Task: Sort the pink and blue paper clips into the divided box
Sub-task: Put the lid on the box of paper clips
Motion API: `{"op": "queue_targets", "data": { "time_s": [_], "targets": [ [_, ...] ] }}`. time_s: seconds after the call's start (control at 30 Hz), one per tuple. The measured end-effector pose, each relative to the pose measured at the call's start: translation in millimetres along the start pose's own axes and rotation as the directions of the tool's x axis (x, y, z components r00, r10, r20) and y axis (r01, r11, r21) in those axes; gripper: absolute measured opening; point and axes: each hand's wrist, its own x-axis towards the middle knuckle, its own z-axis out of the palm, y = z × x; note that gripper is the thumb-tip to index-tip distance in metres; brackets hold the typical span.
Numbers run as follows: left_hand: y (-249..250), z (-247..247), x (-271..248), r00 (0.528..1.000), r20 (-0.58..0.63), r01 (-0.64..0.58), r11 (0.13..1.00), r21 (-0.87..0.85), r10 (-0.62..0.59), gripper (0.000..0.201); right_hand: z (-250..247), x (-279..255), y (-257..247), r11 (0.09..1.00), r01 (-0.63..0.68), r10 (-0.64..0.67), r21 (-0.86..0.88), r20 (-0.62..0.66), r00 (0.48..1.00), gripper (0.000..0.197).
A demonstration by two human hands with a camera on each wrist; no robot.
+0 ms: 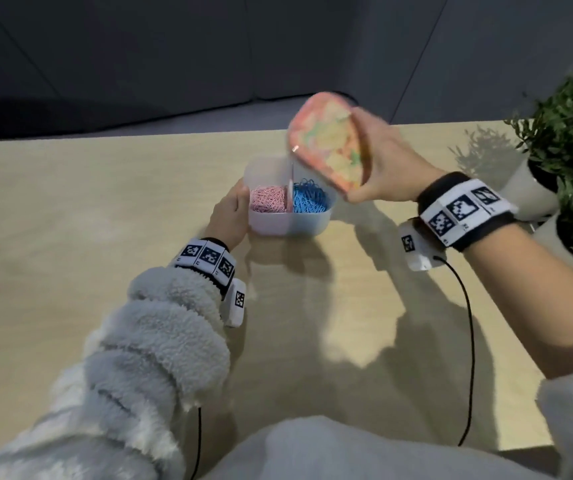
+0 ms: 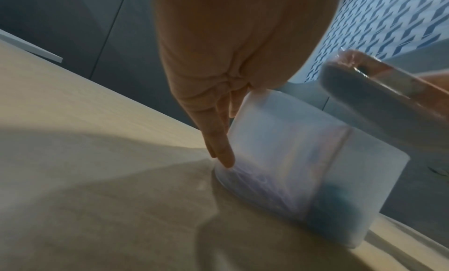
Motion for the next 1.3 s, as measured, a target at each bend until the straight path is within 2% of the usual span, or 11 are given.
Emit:
{"op": "queue_targets", "data": {
  "time_s": [0.07,0.13,0.2,0.3,0.37,0.47,0.53,0.6,0.83,0.97,1.3],
  "targets": [
    [-2,0,-3,1.000,0.015,0.021,1.000,-0.013,-0.021,0.050,11,7,-21,0.984,0.110,-0.082,-0.137,0.199,0.977,0.118],
    [-2,-1,-8,0.999,0.022,0.033,0.999,-0.034,-0.033,0.042,26,12,-33,0.969,0.146,-0.077,-0.199,0.321,0.944,0.120],
    [-2,-2,-8,0.998,0.034,0.062,0.995,-0.079,-0.060,0.035,34,15,-40,0.971,0.141,-0.060,-0.194,0.374,0.926,0.121],
    [8,-6,-8,0.989,-0.016,0.140,0.966,-0.218,-0.147,0.042,38,20,-38,0.976,0.138,-0.056,-0.172,0.412,0.909,0.122],
    [18,-4,-6,0.984,-0.048,0.144,0.932,-0.334,-0.169,0.032,36,19,-32,0.978,0.108,-0.019,-0.178,0.442,0.897,0.123],
    [33,1,3,0.996,-0.074,0.019,0.937,-0.349,-0.048,0.029,32,14,-23,0.991,-0.099,0.068,0.091,0.302,0.951,0.106],
    [36,5,11,0.998,-0.062,0.002,0.942,-0.335,-0.025,0.037,38,15,-19,0.890,-0.257,0.221,0.377,0.137,0.966,0.082],
    [38,10,17,0.997,-0.050,0.038,0.957,-0.286,-0.055,0.045,52,16,-21,0.801,-0.317,0.311,0.507,0.100,0.945,0.065],
    [40,12,27,0.986,-0.133,0.074,0.973,-0.219,-0.105,0.033,83,35,-17,0.751,-0.254,0.354,0.609,-0.046,0.934,0.039],
    [41,10,28,0.988,-0.111,0.088,0.978,-0.187,-0.110,0.032,88,39,-14,0.781,-0.202,0.330,0.591,-0.115,0.937,0.029],
    [34,12,27,0.989,-0.107,0.061,0.945,-0.320,-0.100,0.034,92,43,-14,0.850,-0.191,0.312,0.491,-0.177,0.933,0.025]
  ]
}}
